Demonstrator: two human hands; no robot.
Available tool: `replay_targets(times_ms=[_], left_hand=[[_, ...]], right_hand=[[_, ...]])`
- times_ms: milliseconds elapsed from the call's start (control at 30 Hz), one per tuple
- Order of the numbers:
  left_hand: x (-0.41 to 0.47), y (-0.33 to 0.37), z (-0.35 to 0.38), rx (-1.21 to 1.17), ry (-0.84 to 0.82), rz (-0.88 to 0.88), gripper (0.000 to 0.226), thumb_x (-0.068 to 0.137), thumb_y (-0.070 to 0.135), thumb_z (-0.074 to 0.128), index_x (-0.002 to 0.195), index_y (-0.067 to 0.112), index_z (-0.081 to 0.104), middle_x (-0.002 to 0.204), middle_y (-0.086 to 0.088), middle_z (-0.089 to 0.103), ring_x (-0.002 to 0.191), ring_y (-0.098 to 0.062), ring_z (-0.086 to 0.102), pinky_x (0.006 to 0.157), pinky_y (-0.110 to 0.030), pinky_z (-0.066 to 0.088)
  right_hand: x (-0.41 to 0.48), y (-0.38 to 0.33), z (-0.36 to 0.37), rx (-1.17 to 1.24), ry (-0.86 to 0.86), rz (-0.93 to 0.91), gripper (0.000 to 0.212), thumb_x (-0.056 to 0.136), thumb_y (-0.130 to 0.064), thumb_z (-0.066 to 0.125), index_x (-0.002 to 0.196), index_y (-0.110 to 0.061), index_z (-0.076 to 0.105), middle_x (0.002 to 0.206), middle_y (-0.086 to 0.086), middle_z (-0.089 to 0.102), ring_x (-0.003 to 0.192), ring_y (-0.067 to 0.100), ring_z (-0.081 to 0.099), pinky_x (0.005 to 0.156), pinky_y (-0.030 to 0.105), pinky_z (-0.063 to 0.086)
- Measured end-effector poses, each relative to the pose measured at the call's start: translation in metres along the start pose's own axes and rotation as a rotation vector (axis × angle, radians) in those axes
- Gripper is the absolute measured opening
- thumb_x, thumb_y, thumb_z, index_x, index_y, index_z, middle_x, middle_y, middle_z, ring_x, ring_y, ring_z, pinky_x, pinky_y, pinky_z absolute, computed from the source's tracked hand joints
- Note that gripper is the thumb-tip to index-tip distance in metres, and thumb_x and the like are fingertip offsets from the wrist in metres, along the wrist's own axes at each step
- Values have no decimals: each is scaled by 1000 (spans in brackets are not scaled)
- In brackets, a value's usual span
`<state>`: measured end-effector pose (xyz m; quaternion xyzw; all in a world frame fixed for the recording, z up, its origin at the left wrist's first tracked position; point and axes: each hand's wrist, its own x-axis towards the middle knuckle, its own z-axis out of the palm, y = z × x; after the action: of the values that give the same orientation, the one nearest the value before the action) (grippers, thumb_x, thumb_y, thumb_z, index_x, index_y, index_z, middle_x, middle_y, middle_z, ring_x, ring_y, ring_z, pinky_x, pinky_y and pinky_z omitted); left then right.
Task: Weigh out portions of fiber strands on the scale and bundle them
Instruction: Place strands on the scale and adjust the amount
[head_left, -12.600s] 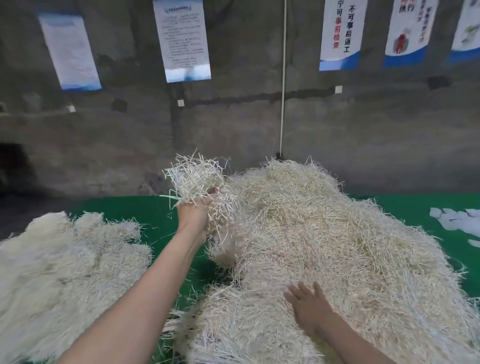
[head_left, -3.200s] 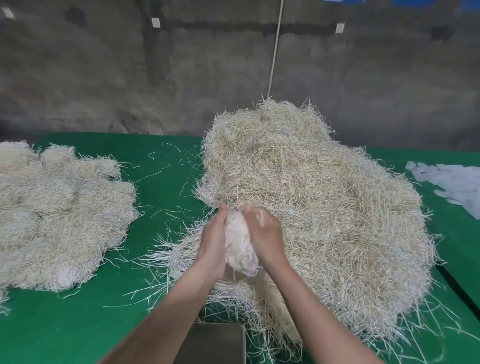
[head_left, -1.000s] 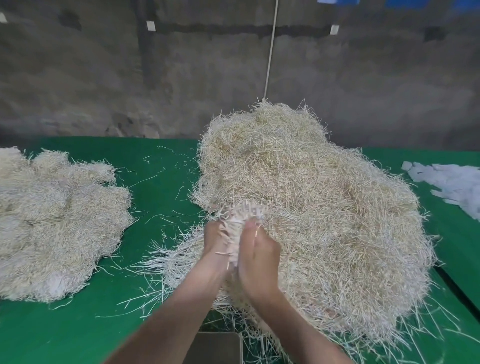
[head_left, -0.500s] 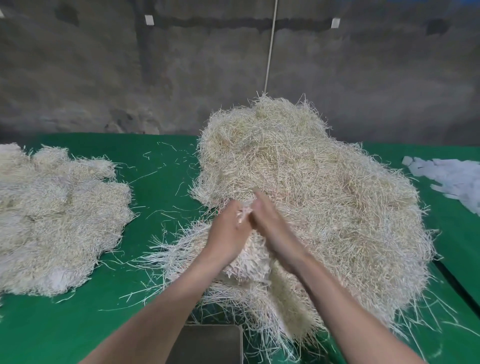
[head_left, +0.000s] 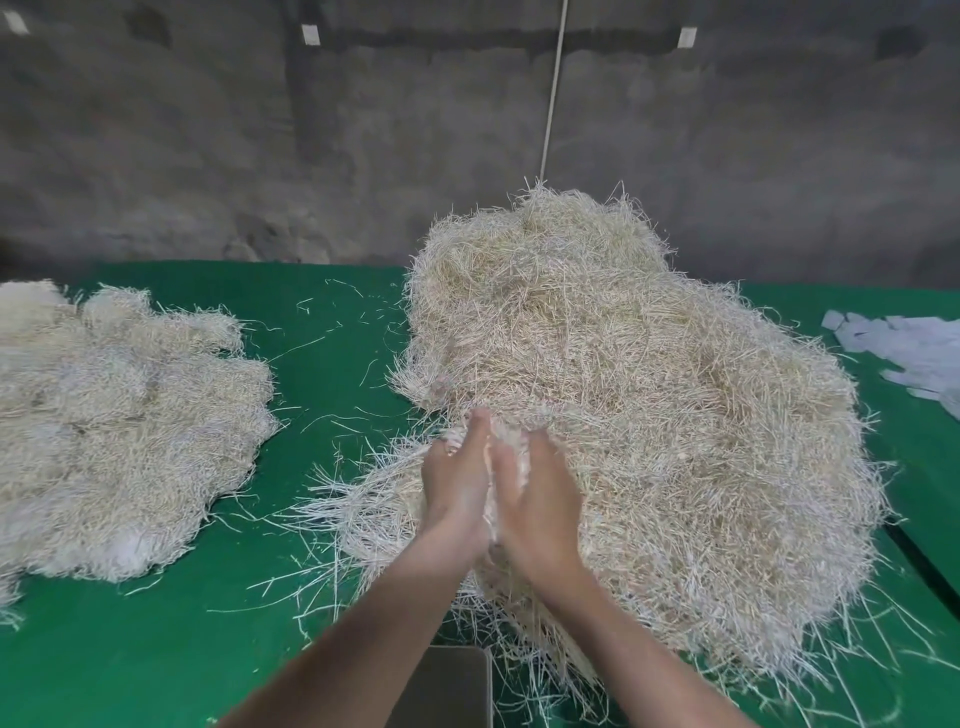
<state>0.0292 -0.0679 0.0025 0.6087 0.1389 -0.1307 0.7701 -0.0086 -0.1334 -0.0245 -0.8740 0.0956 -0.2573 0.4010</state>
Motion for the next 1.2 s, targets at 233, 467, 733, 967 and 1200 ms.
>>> replay_targets(times_ms=[233, 467, 733, 967, 1200], left_hand=[[0, 1, 8, 213, 6, 132, 52, 93, 53, 46, 120, 9, 52, 56, 11, 34, 47, 5, 53, 53, -24, 47], [12, 13, -3, 329, -32, 224, 45, 96, 50, 38, 63, 20, 36, 44, 10, 31, 40, -9, 30, 53, -23, 31], [18, 16, 0, 576, -140, 422, 53, 86, 62, 42, 117, 19, 43, 105, 14, 41, 99, 0, 42, 82, -13, 35], [-2, 17, -28, 164, -186, -16, 91, 70, 82, 26, 140, 25, 39, 144, -3, 41, 129, -33, 40, 106, -55, 30], [-3, 8, -2, 157, 128, 76, 51, 85, 55, 51, 122, 19, 53, 110, -23, 59, 95, -31, 64, 96, -50, 45]], right_hand=[[17, 7, -6, 270, 108, 125, 43, 99, -38, 32, 58, -26, 36, 44, -7, 36, 39, 4, 32, 43, 19, 26], [33, 1, -7, 125, -50, 47, 30, 99, -40, 31, 90, -23, 53, 55, -7, 48, 40, 4, 36, 54, 25, 41], [24, 0, -11, 454, -374, 159, 70, 84, -72, 27, 144, -36, 28, 150, -14, 27, 132, -1, 24, 108, 28, 21], [30, 11, -19, 779, -110, 603, 69, 92, -53, 41, 148, -15, 24, 152, 5, 30, 139, 25, 28, 111, 45, 24], [-17, -10, 1, 225, -63, 93, 17, 92, -55, 28, 86, -45, 40, 82, -11, 56, 63, -4, 49, 51, 13, 38]])
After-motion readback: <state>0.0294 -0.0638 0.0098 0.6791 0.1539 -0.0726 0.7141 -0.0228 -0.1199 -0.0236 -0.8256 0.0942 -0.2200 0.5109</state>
